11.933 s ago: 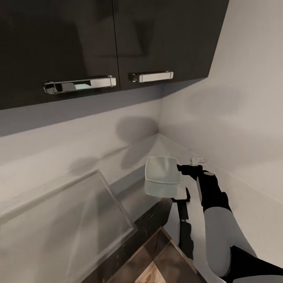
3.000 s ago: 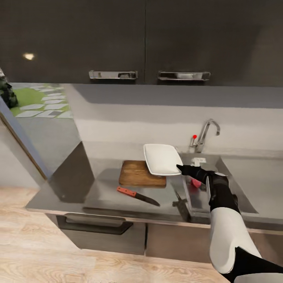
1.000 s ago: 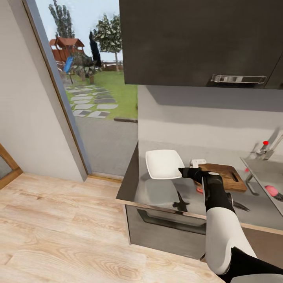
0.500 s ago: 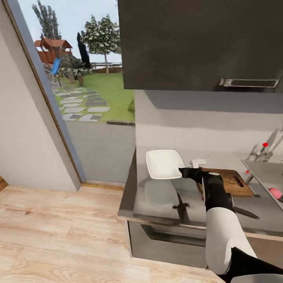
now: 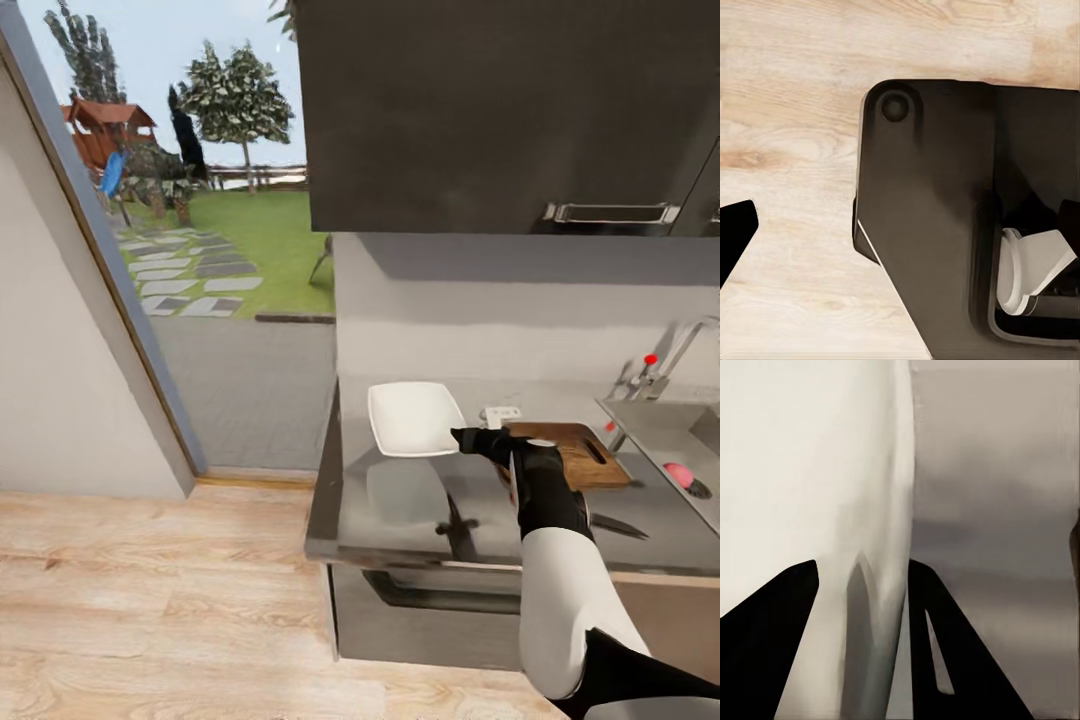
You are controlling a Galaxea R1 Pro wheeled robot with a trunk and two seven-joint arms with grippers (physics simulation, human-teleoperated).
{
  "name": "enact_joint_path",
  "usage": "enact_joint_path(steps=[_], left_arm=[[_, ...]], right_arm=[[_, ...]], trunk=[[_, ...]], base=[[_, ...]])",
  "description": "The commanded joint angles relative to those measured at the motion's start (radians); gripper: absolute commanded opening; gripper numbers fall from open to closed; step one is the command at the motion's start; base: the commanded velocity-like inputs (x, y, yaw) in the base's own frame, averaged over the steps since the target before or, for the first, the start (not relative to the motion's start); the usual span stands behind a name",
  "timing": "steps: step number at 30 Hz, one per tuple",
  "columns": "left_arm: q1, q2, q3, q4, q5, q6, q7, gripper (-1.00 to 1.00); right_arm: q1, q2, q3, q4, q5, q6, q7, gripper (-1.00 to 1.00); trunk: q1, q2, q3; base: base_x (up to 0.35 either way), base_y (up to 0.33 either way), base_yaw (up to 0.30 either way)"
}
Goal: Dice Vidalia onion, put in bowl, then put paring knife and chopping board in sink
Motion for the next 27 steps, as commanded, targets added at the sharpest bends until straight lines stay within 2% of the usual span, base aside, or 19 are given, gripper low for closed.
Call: enact_joint_path(steps=[1,5,6,15,19,27], left_arm=[[0.0,-0.001,0.002,-0.001,0.002,-0.001,0.0,1.0],[0.0,-0.001,0.002,0.0,0.002,-0.001,0.0,1.0],[0.0,-0.001,0.002,0.0,0.002,0.0,-0.001,1.0],[0.0,-0.001,0.002,0.014,0.002,-0.001,0.0,1.0],[0.0,-0.001,0.002,0.015,0.002,0.0,0.0,1.0],[0.0,-0.001,0.002,0.015,0.002,0.001,0.0,1.0]], right_arm=[[-0.002,0.004,-0.005,-0.001,0.011,0.001,0.009,-1.0],[-0.002,0.016,-0.006,0.006,0.01,0.001,-0.001,-1.0],[-0.002,0.025,-0.008,0.007,0.01,0.001,-0.027,-1.0],[-0.002,0.025,-0.011,0.009,0.01,0.002,-0.071,-1.0],[-0.002,0.025,-0.011,0.013,0.008,0.004,-0.115,-1.0],[-0.002,0.025,-0.012,0.021,0.008,0.004,-0.126,-1.0]], trunk=[[0.001,-0.002,-0.002],[0.001,-0.002,-0.002],[0.001,-0.002,-0.002],[0.001,-0.002,-0.002],[0.001,-0.002,-0.002],[0.001,-0.002,-0.002]], base=[[-0.064,0.057,-0.002],[-0.025,0.023,-0.001],[-0.004,0.126,0.0],[-0.001,0.183,0.0],[0.0,0.028,0.0],[0.0,0.002,0.0]])
